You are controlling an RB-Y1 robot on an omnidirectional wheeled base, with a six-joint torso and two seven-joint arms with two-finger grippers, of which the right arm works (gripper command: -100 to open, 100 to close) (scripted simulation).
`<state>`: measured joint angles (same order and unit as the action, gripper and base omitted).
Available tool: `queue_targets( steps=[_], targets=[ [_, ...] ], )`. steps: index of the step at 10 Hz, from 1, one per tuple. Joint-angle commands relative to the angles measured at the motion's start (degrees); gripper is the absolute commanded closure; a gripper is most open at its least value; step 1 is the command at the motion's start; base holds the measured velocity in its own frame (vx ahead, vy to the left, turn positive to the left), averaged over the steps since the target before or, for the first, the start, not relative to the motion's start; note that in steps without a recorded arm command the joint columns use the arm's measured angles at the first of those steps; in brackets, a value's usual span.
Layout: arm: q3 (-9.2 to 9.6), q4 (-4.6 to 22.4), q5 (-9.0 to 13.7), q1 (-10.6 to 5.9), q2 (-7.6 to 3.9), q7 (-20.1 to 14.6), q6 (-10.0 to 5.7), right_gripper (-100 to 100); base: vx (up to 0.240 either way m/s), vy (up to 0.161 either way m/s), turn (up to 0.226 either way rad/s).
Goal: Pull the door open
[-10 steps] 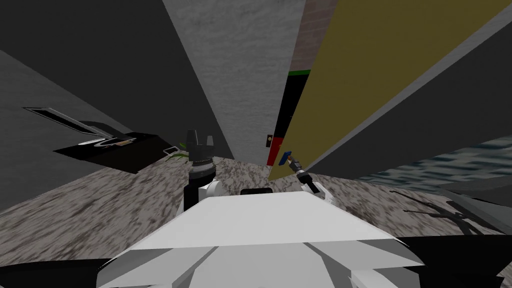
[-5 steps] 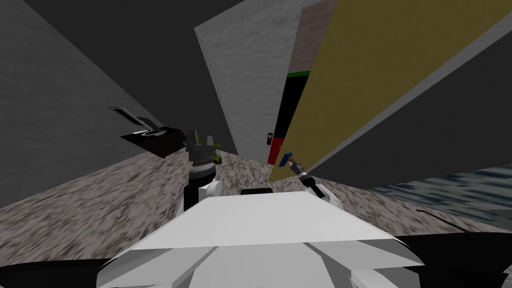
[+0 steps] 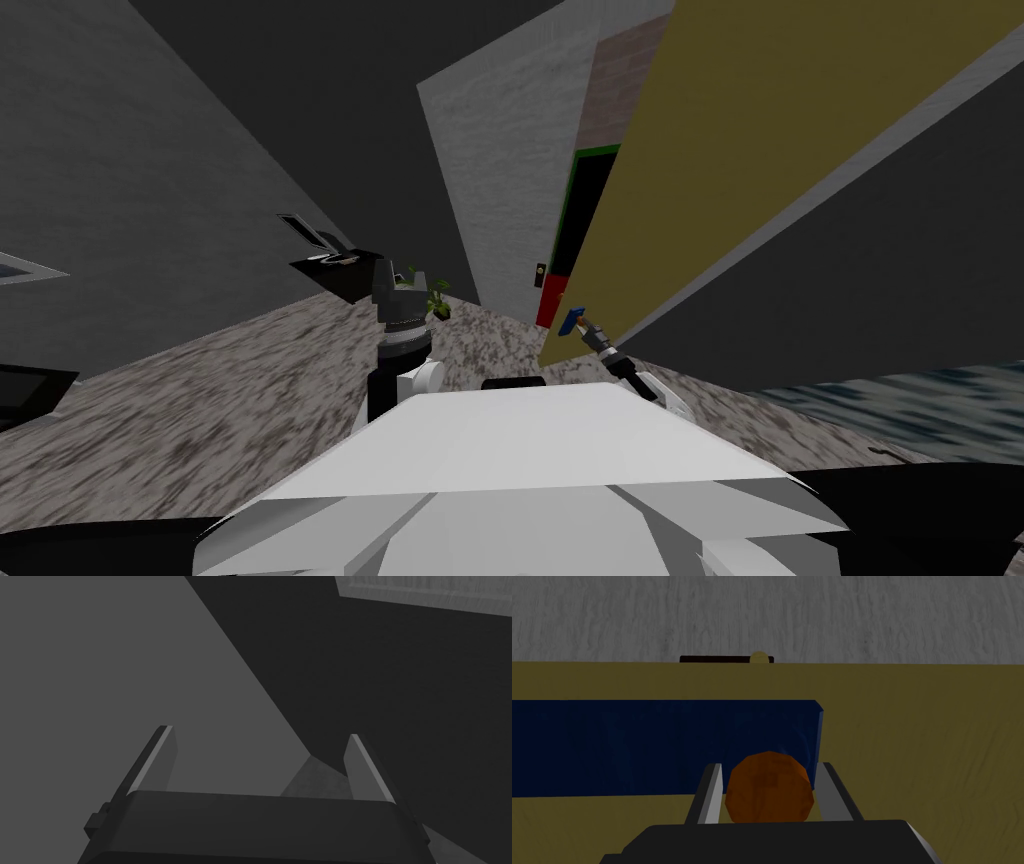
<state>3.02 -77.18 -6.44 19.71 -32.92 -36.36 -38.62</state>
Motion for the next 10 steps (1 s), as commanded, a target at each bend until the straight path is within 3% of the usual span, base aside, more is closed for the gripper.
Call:
queue_targets(
  steps=[1,7,8,9,10],
  targets=[
    [0.04,0.4,-0.1,0.13,-0.55,-0.4,-0.95,100,-0.186,-0.074,0.128],
    [0.10,2.2,-0.5,0.77,-3.11,-2.4,-5.34,100,-0.181,-0.108,0.127],
    [0.11,2.4,-0.6,0.84,-3.43,-2.7,-5.88,100,-0.173,-0.099,0.087],
    [0.69,2.1,-0.7,0.87,-2.95,-2.5,-5.47,100,-0.075,-0.036,0.027],
    [0.76,2.8,-0.9,1.20,-3.45,-2.9,-6.79,100,-0.153,-0.048,0.157]
  ],
)
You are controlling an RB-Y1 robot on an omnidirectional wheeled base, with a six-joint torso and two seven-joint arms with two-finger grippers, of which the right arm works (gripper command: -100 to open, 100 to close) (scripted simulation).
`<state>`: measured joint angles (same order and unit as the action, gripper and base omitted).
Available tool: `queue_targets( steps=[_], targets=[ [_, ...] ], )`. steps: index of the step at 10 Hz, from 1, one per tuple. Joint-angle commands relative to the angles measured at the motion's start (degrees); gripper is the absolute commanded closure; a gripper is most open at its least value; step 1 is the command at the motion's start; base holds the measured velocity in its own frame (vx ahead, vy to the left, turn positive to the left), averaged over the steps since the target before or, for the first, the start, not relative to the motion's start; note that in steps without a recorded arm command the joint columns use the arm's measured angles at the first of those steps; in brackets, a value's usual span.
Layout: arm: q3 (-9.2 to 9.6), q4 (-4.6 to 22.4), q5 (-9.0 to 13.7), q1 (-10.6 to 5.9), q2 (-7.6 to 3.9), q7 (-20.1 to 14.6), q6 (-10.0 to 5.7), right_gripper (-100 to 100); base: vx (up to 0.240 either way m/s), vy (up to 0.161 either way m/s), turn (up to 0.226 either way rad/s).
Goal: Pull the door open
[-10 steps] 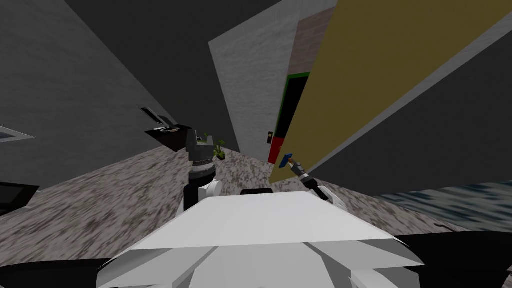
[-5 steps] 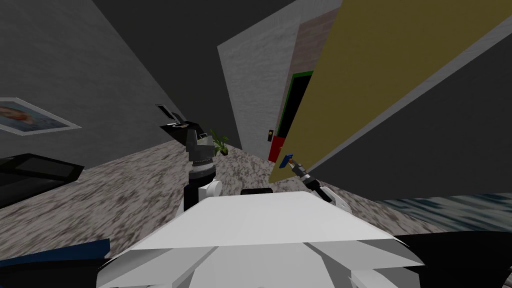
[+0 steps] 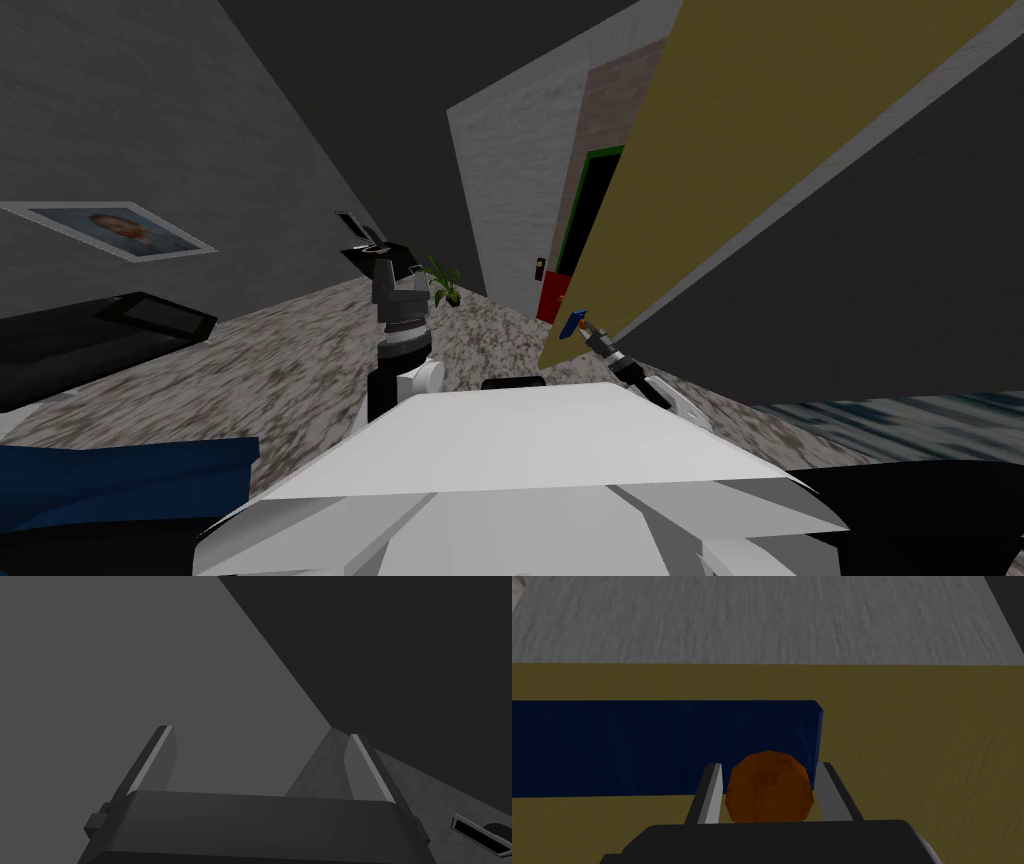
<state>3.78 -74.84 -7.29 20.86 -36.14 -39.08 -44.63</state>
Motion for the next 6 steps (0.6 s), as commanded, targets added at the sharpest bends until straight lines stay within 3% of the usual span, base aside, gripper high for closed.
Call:
queue_targets(
  steps=[1,6],
  targets=[
    [-0.04,0.6,-0.1,0.12,-0.41,-0.3,-1.15,100,-0.183,-0.104,0.145],
    [-0.50,2.2,-0.5,0.85,-2.11,-1.6,-4.98,100,-0.182,-0.107,0.123]
  ],
)
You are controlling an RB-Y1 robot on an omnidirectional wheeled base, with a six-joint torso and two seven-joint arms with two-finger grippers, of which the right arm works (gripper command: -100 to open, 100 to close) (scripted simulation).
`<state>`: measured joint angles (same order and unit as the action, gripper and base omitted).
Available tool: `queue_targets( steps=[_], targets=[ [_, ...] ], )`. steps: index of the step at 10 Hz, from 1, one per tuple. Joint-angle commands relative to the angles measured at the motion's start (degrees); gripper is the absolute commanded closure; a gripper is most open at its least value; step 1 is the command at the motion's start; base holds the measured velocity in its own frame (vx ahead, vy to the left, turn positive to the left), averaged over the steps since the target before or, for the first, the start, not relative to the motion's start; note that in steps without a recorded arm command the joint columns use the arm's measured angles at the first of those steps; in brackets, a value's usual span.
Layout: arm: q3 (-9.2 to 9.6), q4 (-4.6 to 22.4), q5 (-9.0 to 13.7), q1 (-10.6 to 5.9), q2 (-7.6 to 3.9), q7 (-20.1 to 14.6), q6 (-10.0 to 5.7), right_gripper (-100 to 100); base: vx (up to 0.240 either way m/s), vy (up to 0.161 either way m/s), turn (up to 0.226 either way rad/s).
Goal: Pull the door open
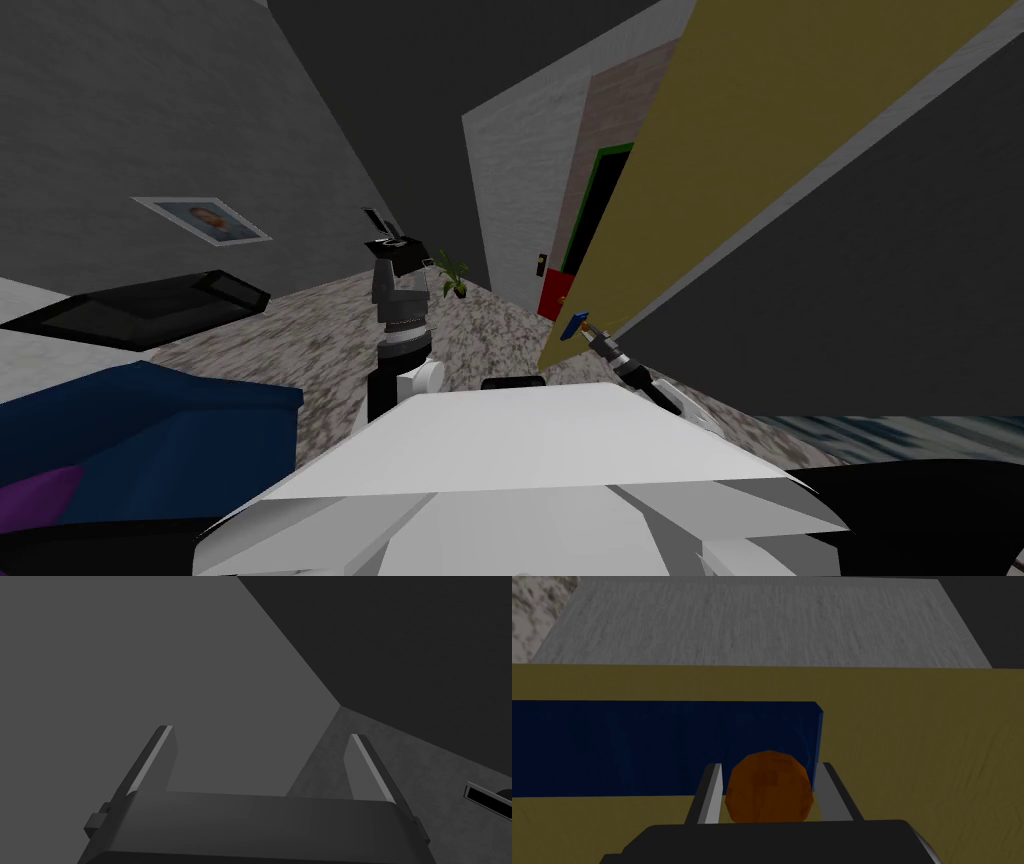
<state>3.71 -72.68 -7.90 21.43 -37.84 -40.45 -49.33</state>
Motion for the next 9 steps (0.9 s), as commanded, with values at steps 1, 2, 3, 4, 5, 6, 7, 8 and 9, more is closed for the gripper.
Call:
queue_targets(
  steps=[1,2,3,4,5,6,7,8,9],
  targets=[
    [-0.50,0.3,0.0,0.42,-0.71,-0.4,-0.97,100,-0.193,-0.094,0.118],
    [-0.56,0.5,0.0,0.51,-0.93,-0.6,-1.45,100,-0.174,-0.108,0.094],
    [-0.07,0.4,-0.2,0.45,-0.50,-0.4,-1.09,100,-0.078,-0.045,0.021],
    [0.10,1.0,-0.4,0.42,-0.82,-0.7,-1.90,100,-0.128,-0.051,0.111],
    [0.10,1.2,-0.4,0.36,-0.93,-0.7,-2.13,100,-0.164,-0.097,0.140],
    [0.11,1.6,-0.4,0.23,-1.18,-0.9,-2.64,100,-0.162,-0.108,0.140],
    [0.13,2.0,-0.5,0.09,-1.45,-1.1,-3.20,100,-0.178,-0.127,0.147],
    [0.13,2.2,-0.5,0.02,-1.59,-1.2,-3.50,100,-0.153,-0.105,0.109],
    [0.15,2.7,-0.6,-0.13,-1.87,-1.4,-4.09,100,-0.164,-0.086,0.124]
  ],
)
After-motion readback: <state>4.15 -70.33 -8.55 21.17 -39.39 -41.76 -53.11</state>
